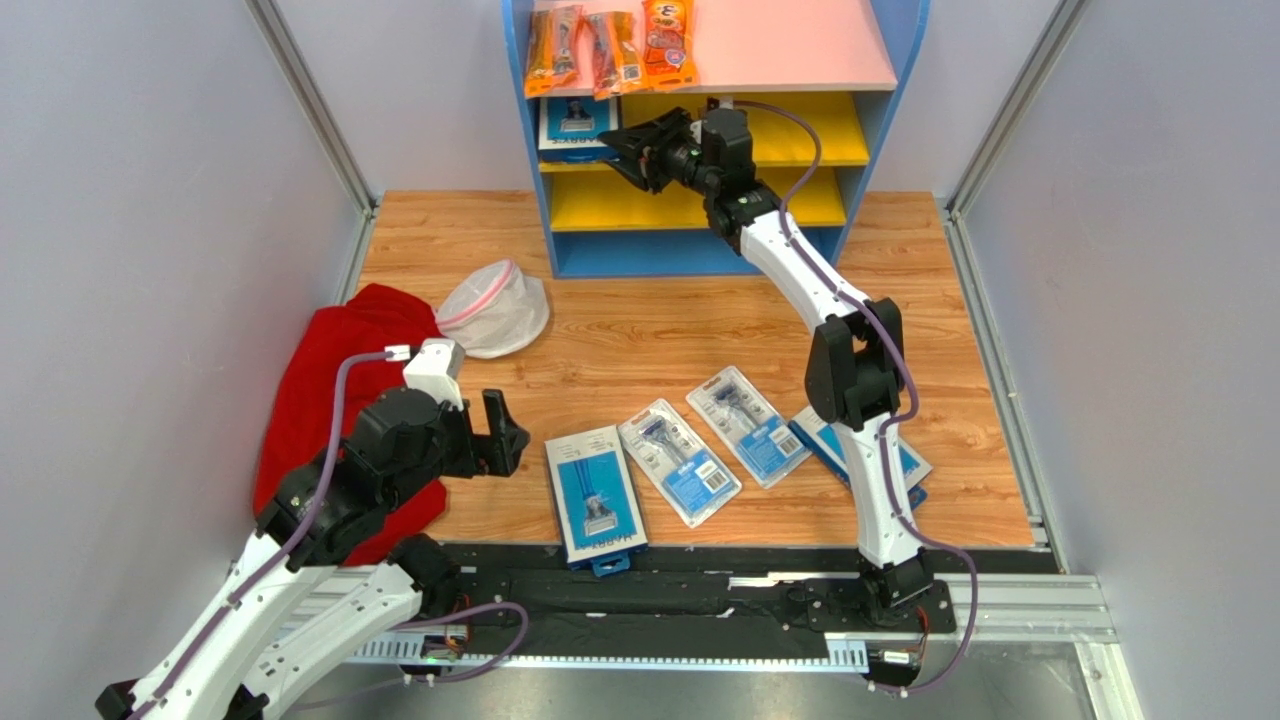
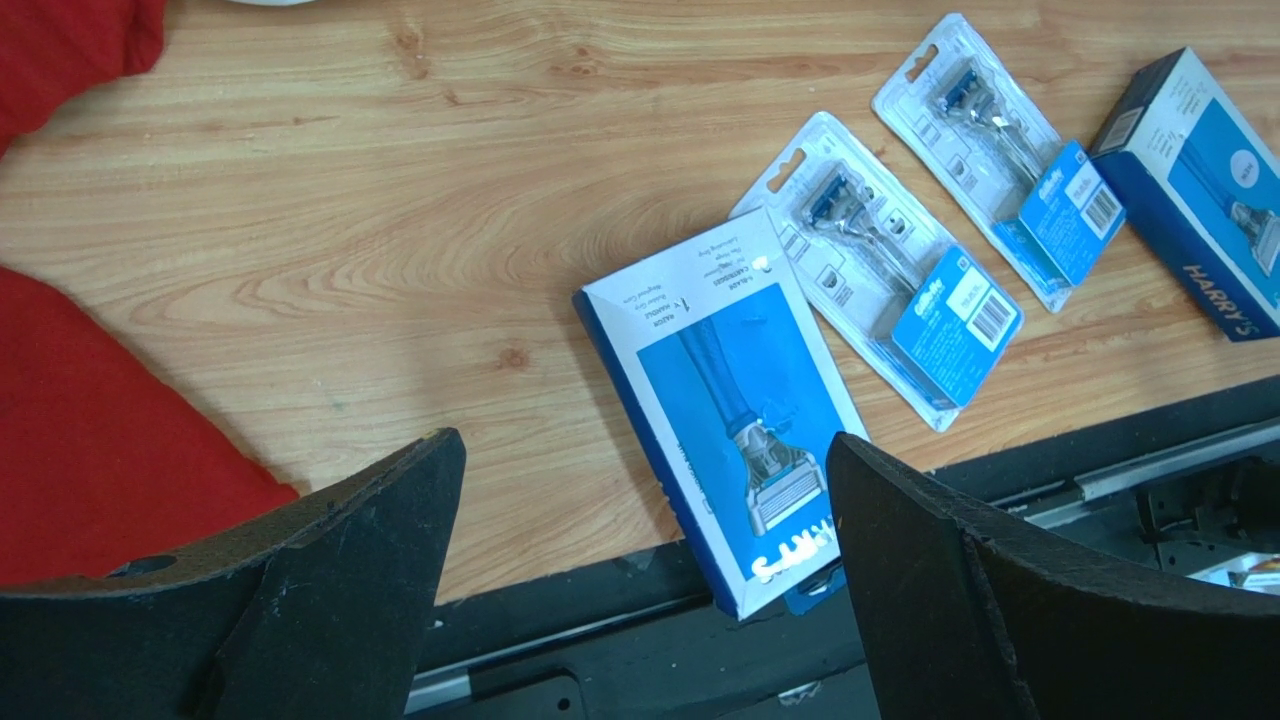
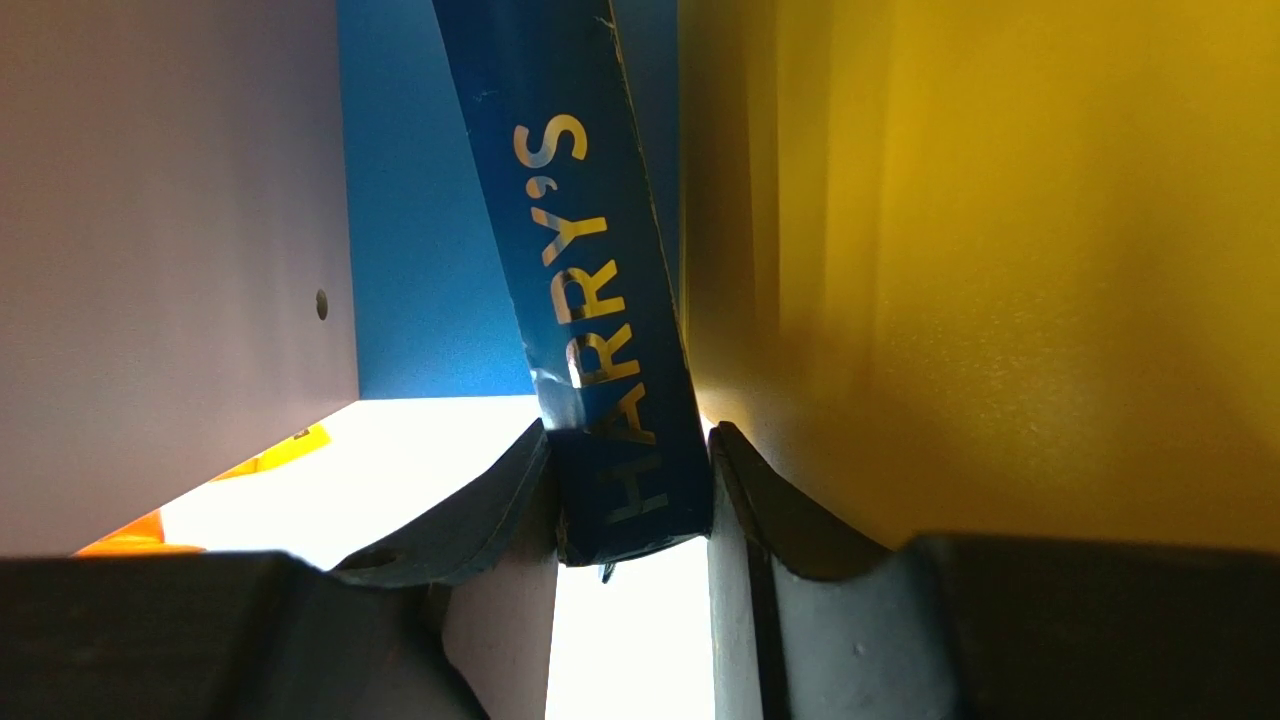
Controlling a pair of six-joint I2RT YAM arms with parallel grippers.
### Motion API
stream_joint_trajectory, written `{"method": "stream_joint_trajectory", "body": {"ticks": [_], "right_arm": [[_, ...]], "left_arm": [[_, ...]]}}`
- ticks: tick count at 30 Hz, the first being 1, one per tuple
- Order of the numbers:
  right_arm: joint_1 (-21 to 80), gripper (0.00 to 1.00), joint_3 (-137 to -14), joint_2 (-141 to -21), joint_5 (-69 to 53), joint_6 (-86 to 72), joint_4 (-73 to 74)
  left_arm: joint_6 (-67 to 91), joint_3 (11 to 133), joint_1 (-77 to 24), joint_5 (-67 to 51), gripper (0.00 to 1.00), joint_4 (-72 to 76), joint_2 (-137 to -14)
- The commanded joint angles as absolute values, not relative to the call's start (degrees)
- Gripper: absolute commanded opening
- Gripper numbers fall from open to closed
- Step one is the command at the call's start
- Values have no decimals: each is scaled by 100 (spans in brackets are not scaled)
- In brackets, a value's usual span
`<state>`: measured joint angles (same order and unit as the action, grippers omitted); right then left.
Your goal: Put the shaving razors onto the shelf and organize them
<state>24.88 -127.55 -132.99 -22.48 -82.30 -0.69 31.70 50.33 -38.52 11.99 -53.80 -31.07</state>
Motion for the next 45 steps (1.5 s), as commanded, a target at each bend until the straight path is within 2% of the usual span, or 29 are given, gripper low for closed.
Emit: {"method": "stream_joint_trajectory", "body": {"ticks": [1, 3, 9, 18, 33, 37, 43, 45], "right_arm": [[2531, 36, -13034, -13280, -2180, -8209, -44], [2540, 43, -12999, -13202, -2162, -8104, 130], [2540, 54, -12832, -13017, -2267, -7814, 421], [2523, 61, -11980, -12534, -2171, -7427, 545], [2522, 64, -11593, -12235, -2276, -7260, 536], [2514, 64, -11094, -12059, -2312, -7286, 308], [2496, 62, -10556, -11733, -2276, -7497, -474], [2496, 58, -10591, -11751, -2338, -7567, -658]], "left_arm": [[3076, 5027, -3841, 1099, 99, -5186, -3103], [3076, 5019, -3841, 1081, 99, -5185, -3103], [3059, 5010, -3850, 1020, 99, -5159, -3102], [3059, 4992, -3841, 941, 99, -5133, -3103], [3032, 4983, -3850, 896, 99, -5106, -3173], [3024, 4983, -3841, 870, 99, -5106, -3173], [3032, 4983, -3841, 861, 98, -5098, -3173], [3024, 4983, -3850, 861, 98, -5098, -3182]]}}
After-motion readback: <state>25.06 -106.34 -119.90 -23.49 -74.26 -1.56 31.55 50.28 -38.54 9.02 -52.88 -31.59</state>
